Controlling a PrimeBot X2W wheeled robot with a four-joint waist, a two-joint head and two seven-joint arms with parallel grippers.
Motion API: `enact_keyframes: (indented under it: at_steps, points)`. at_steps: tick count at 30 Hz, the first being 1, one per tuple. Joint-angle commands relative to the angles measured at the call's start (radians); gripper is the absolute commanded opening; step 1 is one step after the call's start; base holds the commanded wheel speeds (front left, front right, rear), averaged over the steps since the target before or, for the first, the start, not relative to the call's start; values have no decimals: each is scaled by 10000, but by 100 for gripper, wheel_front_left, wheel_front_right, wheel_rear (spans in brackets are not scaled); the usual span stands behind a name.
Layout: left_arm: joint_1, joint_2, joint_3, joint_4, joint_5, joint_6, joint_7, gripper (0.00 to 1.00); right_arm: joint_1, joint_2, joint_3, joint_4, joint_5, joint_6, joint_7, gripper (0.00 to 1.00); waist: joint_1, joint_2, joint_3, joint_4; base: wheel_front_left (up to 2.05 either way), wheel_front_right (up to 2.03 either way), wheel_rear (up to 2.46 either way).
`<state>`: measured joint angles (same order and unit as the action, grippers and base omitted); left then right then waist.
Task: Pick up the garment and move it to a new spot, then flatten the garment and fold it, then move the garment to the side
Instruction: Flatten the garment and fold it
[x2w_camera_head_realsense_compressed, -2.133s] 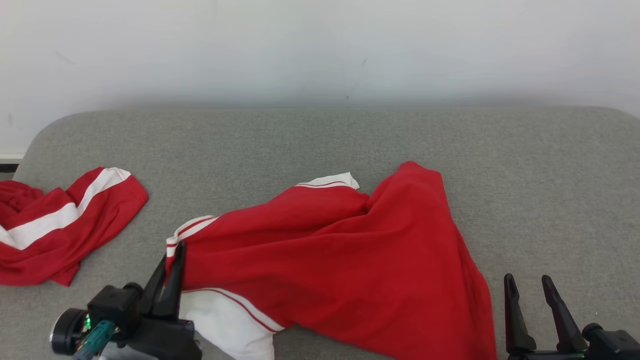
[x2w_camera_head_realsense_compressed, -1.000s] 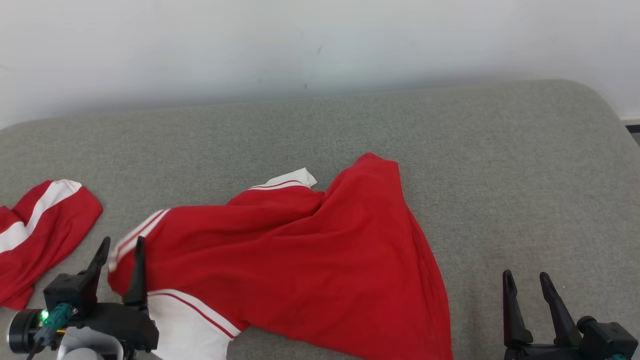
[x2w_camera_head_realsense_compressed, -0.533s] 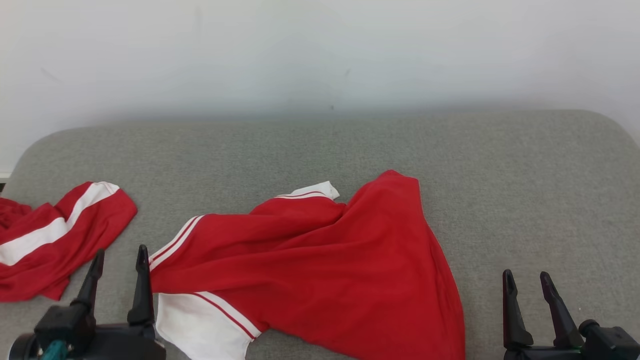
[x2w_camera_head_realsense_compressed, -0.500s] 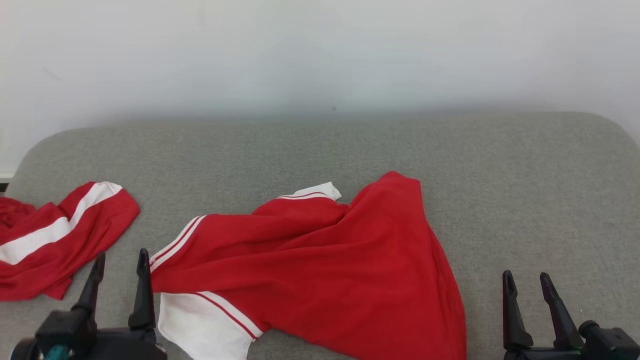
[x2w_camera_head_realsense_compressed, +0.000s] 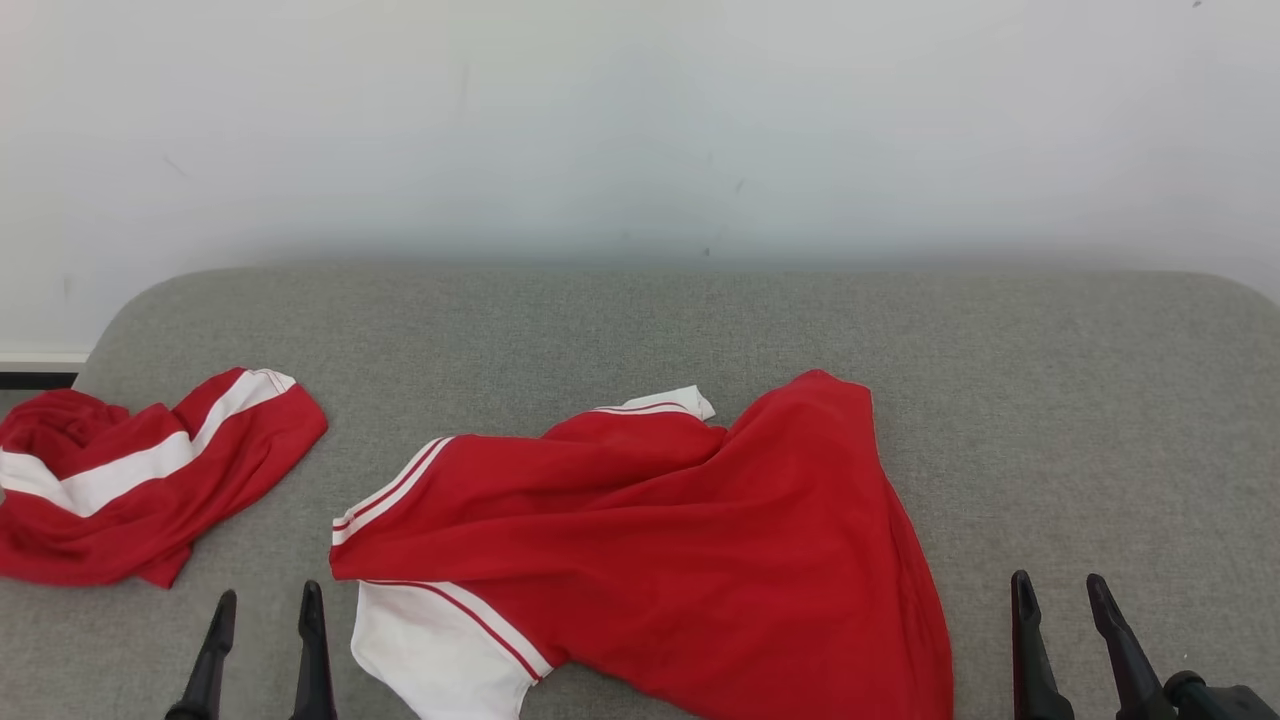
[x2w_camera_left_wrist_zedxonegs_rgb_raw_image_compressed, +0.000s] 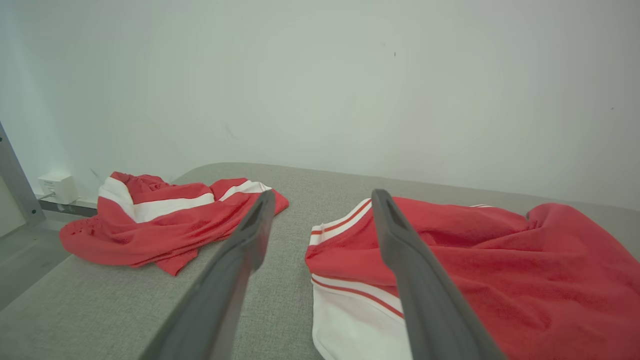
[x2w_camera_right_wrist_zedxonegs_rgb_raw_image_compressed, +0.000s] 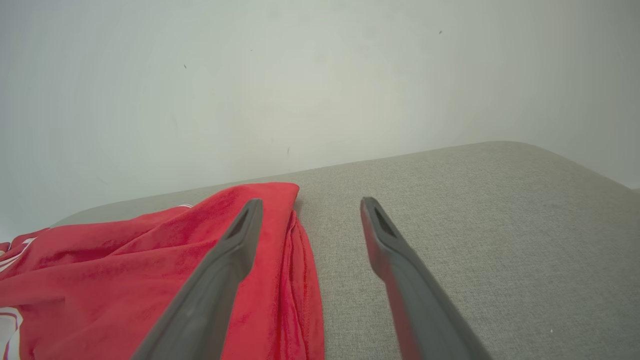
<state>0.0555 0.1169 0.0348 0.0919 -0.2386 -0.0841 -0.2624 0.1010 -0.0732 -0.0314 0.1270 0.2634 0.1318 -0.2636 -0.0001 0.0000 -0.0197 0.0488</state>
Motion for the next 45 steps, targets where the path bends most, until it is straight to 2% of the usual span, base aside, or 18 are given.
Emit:
enact_keyframes:
  at_steps: [1,25,37,45]
  points:
    - [230,-91,61,13,51,-92,-35,100,121,-56,12,-22,-34,-23,-12,100,1,0,-53,28,0,0,0]
    - [280,-364,231,418,426,-412,-36,100,381,-134,204,111,-137,-23,212,100,1,0,-27,-114,0,0,0]
    - [-517,459,-672,2131,-268,-453,-36,100,1243,-154,1063,471,-76,-23,503,100,1,0,241,-184,0,0,0]
    - [-1211,916,-1464,3382,-900,-456,-36,100,878,-36,1422,1738,-2,-23,425,100,1,0,535,-274,0,0,0]
